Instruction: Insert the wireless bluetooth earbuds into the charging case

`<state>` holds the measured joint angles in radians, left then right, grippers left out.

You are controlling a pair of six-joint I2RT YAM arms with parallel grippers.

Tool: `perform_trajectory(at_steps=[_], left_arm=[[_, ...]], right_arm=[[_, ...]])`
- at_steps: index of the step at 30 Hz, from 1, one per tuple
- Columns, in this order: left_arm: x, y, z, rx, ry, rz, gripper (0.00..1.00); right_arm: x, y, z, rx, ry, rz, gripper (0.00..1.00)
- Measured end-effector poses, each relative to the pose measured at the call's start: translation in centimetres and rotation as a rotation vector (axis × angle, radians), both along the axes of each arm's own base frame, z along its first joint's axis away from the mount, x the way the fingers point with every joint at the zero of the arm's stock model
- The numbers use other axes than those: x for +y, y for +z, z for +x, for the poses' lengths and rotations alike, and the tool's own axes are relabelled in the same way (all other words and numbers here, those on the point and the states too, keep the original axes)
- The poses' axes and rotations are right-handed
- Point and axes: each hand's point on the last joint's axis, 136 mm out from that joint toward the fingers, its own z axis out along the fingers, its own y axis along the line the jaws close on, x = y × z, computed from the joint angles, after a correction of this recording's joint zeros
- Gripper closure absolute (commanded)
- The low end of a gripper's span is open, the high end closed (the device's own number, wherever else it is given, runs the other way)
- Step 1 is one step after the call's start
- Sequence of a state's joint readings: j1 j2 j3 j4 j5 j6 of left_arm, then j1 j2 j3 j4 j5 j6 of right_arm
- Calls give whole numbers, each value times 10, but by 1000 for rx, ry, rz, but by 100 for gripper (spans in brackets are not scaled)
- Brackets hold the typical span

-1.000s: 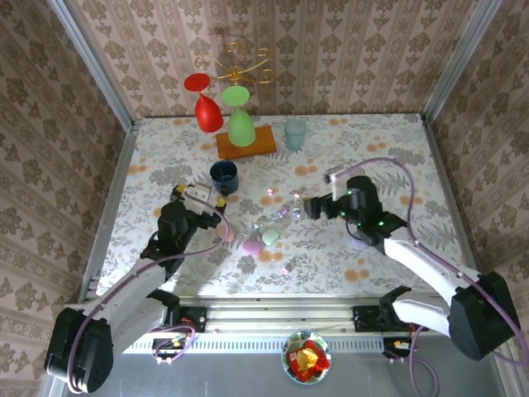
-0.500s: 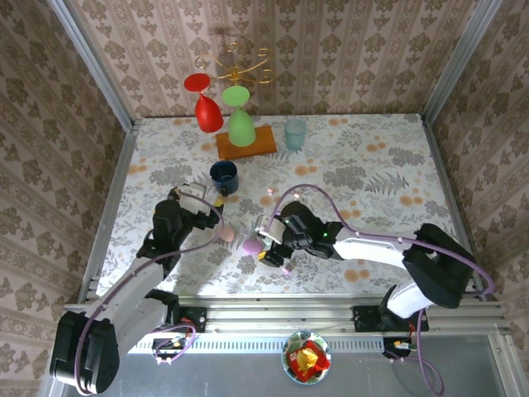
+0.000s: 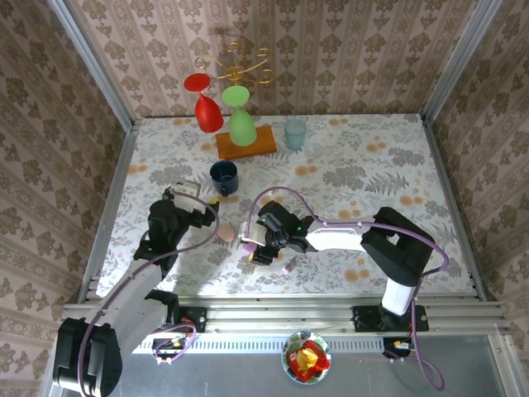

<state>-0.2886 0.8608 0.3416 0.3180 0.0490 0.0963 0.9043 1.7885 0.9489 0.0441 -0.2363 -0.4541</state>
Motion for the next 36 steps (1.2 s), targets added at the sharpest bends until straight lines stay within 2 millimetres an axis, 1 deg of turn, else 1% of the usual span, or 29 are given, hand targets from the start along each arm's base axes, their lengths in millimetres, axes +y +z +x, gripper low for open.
perform_trajectory(at_steps=[5,6,8,10,12,15,16,20,21,22,29,31,33,36], left_arm=[[3,-3,-1,13,10,4,0],[4,-4,-1,18,10,5,0],[5,-5,-2,23,13,7,0],[6,-4,-2,22,16,6,0],[6,-2,-3,17,16,5,0],[6,0,-4,12,15,3,0],[6,0,-4,10,15,3,0],[7,1,-5,6,15,2,0],[7,1,-5,7,15,2,0],[7,1,-5,7,15,2,0],[7,1,-5,7,16,2,0],[8,1,-4,7,17,1,0],[8,1,-4,7,18,1,0],[8,1,-4,7,16,1,0]], right_arm=[[-1,-16,1,12,10,-43,31],[0,-17,2,14,8,-50,33],[-1,-20,3,13,4,-58,34],[-2,-22,3,15,3,-67,39],[-2,-22,3,17,5,-71,40],[-3,-22,2,19,8,-79,47],[-3,-22,2,18,11,-80,48],[-4,-23,1,18,18,-89,48],[-4,-23,1,18,20,-92,45],[-4,-23,1,19,21,-94,45],[-5,-24,0,20,26,-101,47],[-5,-24,0,22,26,-103,47],[-6,-24,-1,25,26,-107,44],[-6,-23,-1,25,27,-107,44]])
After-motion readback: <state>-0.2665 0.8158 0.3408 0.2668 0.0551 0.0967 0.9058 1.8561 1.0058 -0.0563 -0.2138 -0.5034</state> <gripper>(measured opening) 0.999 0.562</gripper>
